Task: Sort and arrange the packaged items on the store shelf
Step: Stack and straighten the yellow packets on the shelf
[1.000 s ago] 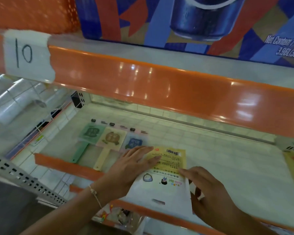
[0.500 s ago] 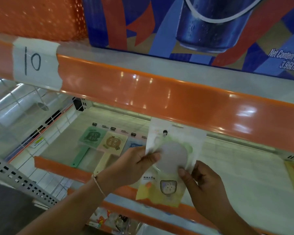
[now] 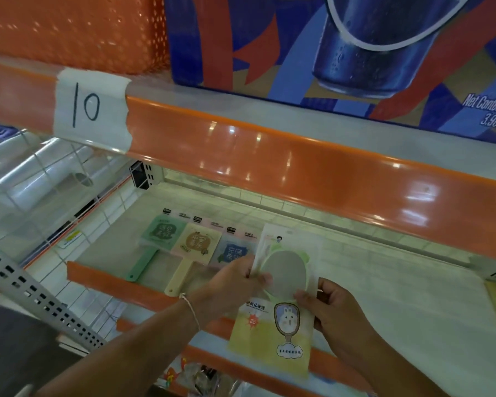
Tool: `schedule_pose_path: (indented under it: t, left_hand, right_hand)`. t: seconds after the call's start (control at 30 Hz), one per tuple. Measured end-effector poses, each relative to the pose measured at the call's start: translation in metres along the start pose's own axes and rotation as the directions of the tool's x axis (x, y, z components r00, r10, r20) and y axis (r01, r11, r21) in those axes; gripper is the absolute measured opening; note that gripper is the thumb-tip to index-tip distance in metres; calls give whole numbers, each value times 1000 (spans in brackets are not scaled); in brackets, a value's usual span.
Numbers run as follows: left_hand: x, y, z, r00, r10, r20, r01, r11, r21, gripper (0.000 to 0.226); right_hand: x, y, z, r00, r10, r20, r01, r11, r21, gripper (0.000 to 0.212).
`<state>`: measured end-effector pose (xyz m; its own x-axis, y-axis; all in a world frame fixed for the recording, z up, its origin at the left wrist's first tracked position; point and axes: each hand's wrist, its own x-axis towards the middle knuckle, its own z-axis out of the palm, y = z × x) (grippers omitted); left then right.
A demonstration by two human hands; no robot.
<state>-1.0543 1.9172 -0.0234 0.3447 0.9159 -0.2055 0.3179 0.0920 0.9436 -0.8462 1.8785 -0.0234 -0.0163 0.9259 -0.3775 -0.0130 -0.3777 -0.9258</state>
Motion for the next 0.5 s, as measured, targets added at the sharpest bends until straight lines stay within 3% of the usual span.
schedule_pose_path:
  t: [0.13, 0.2, 0.23, 0.3, 0.37, 0.43, 0.5]
  left_hand:
    - [5, -2, -1, 988, 22, -155, -5, 994, 112, 41]
    - [0, -6, -7, 952, 167, -256, -66, 930, 360, 43]
    - [-4, -8, -12, 928, 268, -258, -98, 845, 525, 40]
    - [-9, -17, -18, 895, 396, -207, -137, 685, 716, 36]
    - [-9, -33, -22, 853, 511, -105, -234, 555, 798, 32]
    - [-8, -48, -23, 813, 582, -31, -311, 478, 821, 29]
    - [-5, -62, -25, 805, 593, -13, -328, 463, 823, 29]
  right_hand:
    - [16, -1, -8, 999, 16, -45, -18, 999, -27, 21]
    - [25, 0, -10, 996, 26, -85, -31, 998, -54, 20]
    - [29, 1, -9, 994, 45, -100, -50, 998, -49, 19]
    - [36, 4, -7, 990, 78, -117, -86, 994, -70, 15]
    - [41, 7, -4, 988, 78, -137, -96, 987, -130, 11]
    - [43, 9, -1, 986, 56, -160, -83, 982, -170, 8]
    - [45, 9, -1, 985, 24, -172, -60, 977, -204, 8]
